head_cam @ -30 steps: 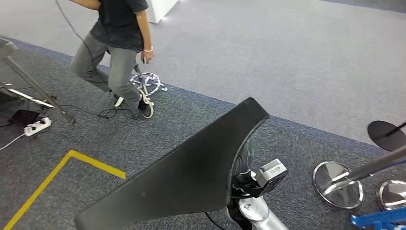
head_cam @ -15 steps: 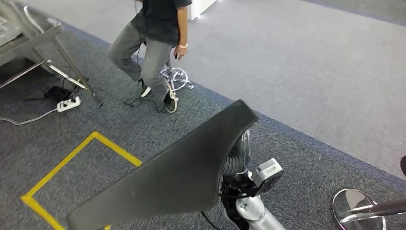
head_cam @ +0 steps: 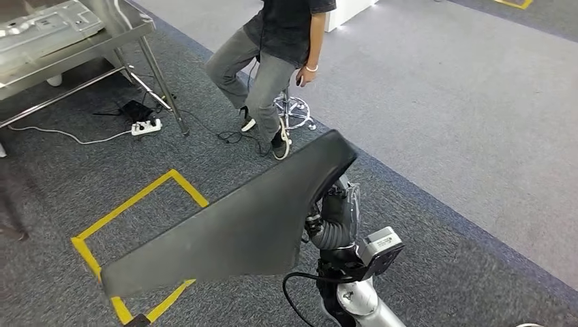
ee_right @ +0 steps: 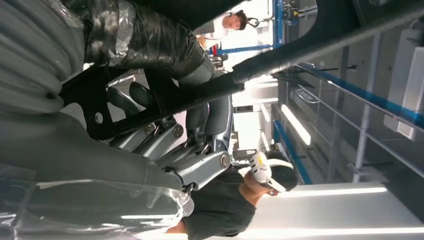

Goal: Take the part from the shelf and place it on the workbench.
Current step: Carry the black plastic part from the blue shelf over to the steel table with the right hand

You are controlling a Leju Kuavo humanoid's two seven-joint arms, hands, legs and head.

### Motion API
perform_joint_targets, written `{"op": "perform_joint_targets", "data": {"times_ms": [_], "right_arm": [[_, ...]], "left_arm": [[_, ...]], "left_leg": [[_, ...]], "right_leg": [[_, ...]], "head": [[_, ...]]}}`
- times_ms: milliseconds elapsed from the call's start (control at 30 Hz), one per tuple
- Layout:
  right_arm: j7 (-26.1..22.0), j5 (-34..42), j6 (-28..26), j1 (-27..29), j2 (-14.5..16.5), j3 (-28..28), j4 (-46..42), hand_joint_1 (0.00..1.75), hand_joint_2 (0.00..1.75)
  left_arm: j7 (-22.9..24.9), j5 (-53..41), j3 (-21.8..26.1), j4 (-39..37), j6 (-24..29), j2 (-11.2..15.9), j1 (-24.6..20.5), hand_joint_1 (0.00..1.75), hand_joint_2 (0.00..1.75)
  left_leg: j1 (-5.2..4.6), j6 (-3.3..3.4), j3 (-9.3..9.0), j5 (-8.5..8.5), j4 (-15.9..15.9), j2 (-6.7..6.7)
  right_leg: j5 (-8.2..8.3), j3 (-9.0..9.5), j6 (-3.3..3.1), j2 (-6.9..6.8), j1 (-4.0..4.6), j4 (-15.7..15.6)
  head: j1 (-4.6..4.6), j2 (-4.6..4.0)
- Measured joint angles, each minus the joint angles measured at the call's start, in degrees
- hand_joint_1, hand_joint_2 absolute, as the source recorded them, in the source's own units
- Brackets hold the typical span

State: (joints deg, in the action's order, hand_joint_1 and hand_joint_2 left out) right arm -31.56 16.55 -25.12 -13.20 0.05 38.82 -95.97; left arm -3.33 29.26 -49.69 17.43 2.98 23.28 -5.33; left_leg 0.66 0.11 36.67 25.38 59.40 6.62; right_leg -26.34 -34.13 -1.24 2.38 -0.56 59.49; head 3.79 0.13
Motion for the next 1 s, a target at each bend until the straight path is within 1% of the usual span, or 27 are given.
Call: {"op": "perform_joint_targets", "data": {"times_ms": [33,100,133,167,200,233,267,333,367,400,467,500,533,567,600,633,667,700,733,767,800,833,867,900,933,967,1000], "right_arm": [[0.15,0.07,-0.05,-0.03,0.0,0.0,-0.08,1.71,1.75],[0.31,0.25,-0.14,-0.03,-0.01,0.0,-0.19,1.71,1.75],[0.37,0.4,-0.15,-0.03,-0.04,0.0,-0.21,1.71,1.75],[0.43,0.53,-0.15,0.0,-0.06,0.0,-0.21,1.71,1.75],[0.5,0.62,-0.15,0.01,-0.08,0.0,-0.2,1.71,1.75],[0.62,0.65,-0.19,0.0,-0.09,0.0,-0.2,1.71,1.75],[0.76,0.52,-0.3,-0.03,-0.09,0.0,-0.21,1.71,1.75],[1.08,-0.05,-0.66,-0.14,-0.1,0.0,-0.22,1.71,1.75],[1.21,-0.4,-0.83,-0.22,-0.1,0.0,-0.24,1.71,1.75],[1.36,-0.71,-0.92,-0.28,-0.11,0.01,-0.28,1.71,1.75],[1.7,-1.07,-0.97,-0.42,-0.13,0.02,-0.41,1.71,1.75],[1.88,-1.16,-0.97,-0.5,-0.16,0.02,-0.5,1.71,1.75],[2.0,-1.22,-0.96,-0.59,-0.2,0.02,-0.58,1.71,1.75],[2.11,-1.26,-0.96,-0.66,-0.28,0.01,-0.65,1.71,1.75],[2.16,-1.33,-0.95,-0.65,-0.38,0.01,-0.67,1.71,1.75],[2.19,-1.42,-0.93,-0.62,-0.51,0.01,-0.68,1.71,1.75],[2.24,-1.53,-0.92,-0.56,-0.67,0.02,-0.66,1.71,1.75],[2.27,-1.67,-0.91,-0.5,-0.83,0.02,-0.65,1.71,1.75],[2.3,-1.82,-0.91,-0.49,-0.96,0.02,-0.64,1.71,1.75],[2.33,-1.95,-0.91,-0.51,-1.07,0.02,-0.64,1.71,1.75],[2.39,-2.08,-0.91,-0.54,-1.16,0.02,-0.64,1.71,1.75],[2.47,-2.2,-0.9,-0.59,-1.22,0.02,-0.65,1.71,1.75],[2.6,-2.3,-0.89,-0.62,-1.28,0.02,-0.66,1.71,1.75],[2.74,-2.42,-0.89,-0.65,-1.35,0.02,-0.66,1.71,1.75],[2.88,-2.56,-0.9,-0.68,-1.4,0.02,-0.67,1.71,1.75],[3.03,-2.74,-0.93,-0.69,-1.44,0.03,-0.66,1.71,1.75],[3.14,-2.96,-0.96,-0.74,-1.46,0.03,-0.66,1.71,1.75]], "left_arm": [[-0.13,0.0,-0.12,0.01,0.06,0.1,0.02,0.0,1.75],[-0.81,0.39,-0.25,0.04,0.14,0.17,-0.21,0.0,1.75],[-1.37,0.74,-0.27,0.04,0.11,0.15,-0.27,0.0,1.75],[-1.95,1.09,-0.29,0.04,0.05,0.14,-0.21,0.0,1.75],[-2.49,1.37,-0.31,0.04,-0.03,0.11,-0.1,0.0,1.75],[-2.86,1.53,-0.33,0.04,-0.09,0.11,0.0,0.0,1.75],[-3.1,1.63,-0.35,0.04,-0.1,0.14,0.06,0.0,1.75],[-3.37,1.75,-0.37,0.04,-0.12,0.26,-0.07,0.0,1.75],[-3.43,1.76,-0.37,0.04,-0.14,0.33,-0.17,0.0,1.75],[-3.46,1.77,-0.38,0.04,-0.16,0.41,-0.22,0.0,1.75],[-3.49,1.78,-0.4,0.04,-0.2,0.55,-0.06,0.0,1.75],[-3.51,1.78,-0.42,0.04,-0.21,0.61,0.05,0.0,1.75],[-3.52,1.78,-0.44,0.04,-0.23,0.64,0.09,0.0,1.75],[-3.54,1.78,-0.46,0.04,-0.26,0.66,0.01,0.0,1.75],[-3.55,1.78,-0.48,0.04,-0.31,0.66,-0.14,0.0,1.75],[-3.56,1.78,-0.5,0.04,-0.36,0.65,-0.28,0.0,1.75],[-3.56,1.78,-0.55,0.04,-0.43,0.61,-0.37,0.0,1.75],[-3.56,1.78,-0.62,0.04,-0.48,0.58,-0.38,0.0,1.75],[-3.56,1.78,-0.71,0.04,-0.51,0.57,-0.35,0.0,1.75],[-3.56,1.79,-0.81,0.04,-0.54,0.56,-0.33,0.0,1.75],[-3.57,1.8,-0.9,0.04,-0.54,0.54,-0.32,0.0,1.75],[-3.56,1.81,-0.96,0.04,-0.56,0.53,-0.37,0.0,1.75],[-3.55,1.82,-1.01,0.04,-0.58,0.52,-0.43,0.0,1.75],[-3.52,1.85,-1.03,0.04,-0.62,0.52,-0.45,0.0,1.75],[-3.49,1.87,-1.05,0.04,-0.67,0.55,-0.43,0.0,1.75],[-3.44,1.89,-1.08,0.04,-0.69,0.63,-0.3,0.0,1.75],[-3.4,1.9,-1.11,0.06,-0.72,0.68,-0.12,0.0,1.75]], "left_leg": [[-0.05,-0.23,0.68,0.86,1.47,-1.53],[-0.04,-0.67,3.62,3.68,7.4,-4.85],[0.11,-0.88,5.43,4.92,10.8,-5.52],[0.23,-1.06,6.7,5.37,13.05,-5.83],[0.34,-1.19,7.07,4.88,13.49,-6.04],[0.43,-1.26,6.24,3.45,11.68,-6.31],[0.48,-1.26,4.43,1.51,8.15,-6.92],[0.04,-0.89,0.93,-0.77,1.4,-8.86],[-0.19,-0.55,0.03,-1.03,-0.37,-9.42],[-0.45,-0.19,-0.16,-0.75,-0.81,-9.48],[-0.38,0.5,-0.36,-0.74,-1.03,-8.29],[-0.28,0.77,-0.62,-0.74,-1.21,-7.73],[-0.14,1.15,-0.9,-0.74,-1.41,-7.19],[0.0,1.45,-1.14,-0.76,-1.55,-6.67],[-0.04,1.69,-1.21,-0.7,-1.56,-6.12],[-0.08,1.92,-1.22,-0.64,-1.54,-5.5],[-0.12,1.98,-1.23,-0.6,-1.51,-4.76],[-0.14,2.02,-1.26,-0.55,-1.47,-3.99],[-0.15,1.99,-1.3,-0.5,-1.4,-3.17],[-0.15,1.92,-1.34,-0.45,-1.3,-2.36],[-0.11,1.79,-1.29,-0.36,-1.17,-1.61],[-0.15,1.58,-1.09,-0.23,-0.87,-0.85],[-0.11,1.3,-0.83,-0.18,-0.67,-0.14],[0.0,0.98,-0.53,-0.16,-0.53,0.53],[0.12,0.59,-0.31,-0.21,-0.53,1.22],[0.3,0.23,-0.19,-0.32,-0.71,1.77],[0.32,-0.07,-0.09,-0.22,-0.58,1.19]], "right_leg": [[0.11,0.37,-0.31,-0.7,-0.07,-0.45],[0.04,0.9,-0.68,-2.15,0.03,-0.89],[-0.08,1.01,-0.77,-2.95,0.11,-0.91],[-0.23,1.09,-0.82,-3.71,0.16,-0.89],[-0.41,1.18,-0.8,-4.43,0.17,-0.84],[-0.62,1.29,-0.72,-5.11,0.18,-0.78],[-0.86,1.46,-0.59,-5.76,0.18,-0.69],[-1.39,1.82,-0.12,-6.95,0.41,-0.56],[-1.61,1.99,0.19,-7.41,0.55,-0.56],[-1.79,2.17,0.51,-7.86,0.68,-0.62],[-2.21,2.56,1.24,-8.42,0.63,-0.66],[-2.66,2.59,1.6,-7.75,0.52,-0.19],[-3.58,2.07,1.86,-6.56,0.44,1.26],[-4.93,0.88,2.02,-5.07,0.35,3.85],[-6.52,-0.91,2.02,-3.77,0.34,7.38],[-7.97,-3.06,1.97,-3.11,0.36,11.22],[-8.63,-4.88,1.93,-2.85,0.38,14.11],[-8.27,-5.92,1.88,-2.73,0.39,15.31],[-6.87,-5.96,1.78,-2.62,0.38,14.41],[-4.72,-5.06,1.66,-2.27,0.36,11.67],[-2.52,-3.69,1.49,-1.01,0.26,7.99],[-1.01,-2.26,1.33,0.47,0.05,4.47],[-0.18,-1.26,1.21,1.68,-0.07,2.05],[-0.02,-0.72,1.09,2.49,-0.1,0.78],[-0.18,-0.46,0.9,2.18,0.0,0.4],[-0.09,-0.32,0.62,1.44,0.09,0.24],[0.03,-0.01,0.3,0.73,0.09,-0.13]], "head": [[0.12,0.0],[0.38,0.0],[0.4,0.0],[0.41,0.0],[0.42,0.0],[0.41,0.0],[0.42,0.0],[0.38,0.0],[0.31,0.0],[0.25,0.0],[0.16,0.0],[0.13,0.0],[0.06,0.0],[-0.05,0.0],[-0.15,0.0],[-0.24,0.0],[-0.27,0.0],[-0.28,0.0],[-0.3,0.0],[-0.31,0.0],[-0.33,0.0],[-0.31,0.0],[-0.29,0.0],[-0.31,0.0],[-0.35,0.0],[-0.42,0.0],[-0.43,0.0]]}}
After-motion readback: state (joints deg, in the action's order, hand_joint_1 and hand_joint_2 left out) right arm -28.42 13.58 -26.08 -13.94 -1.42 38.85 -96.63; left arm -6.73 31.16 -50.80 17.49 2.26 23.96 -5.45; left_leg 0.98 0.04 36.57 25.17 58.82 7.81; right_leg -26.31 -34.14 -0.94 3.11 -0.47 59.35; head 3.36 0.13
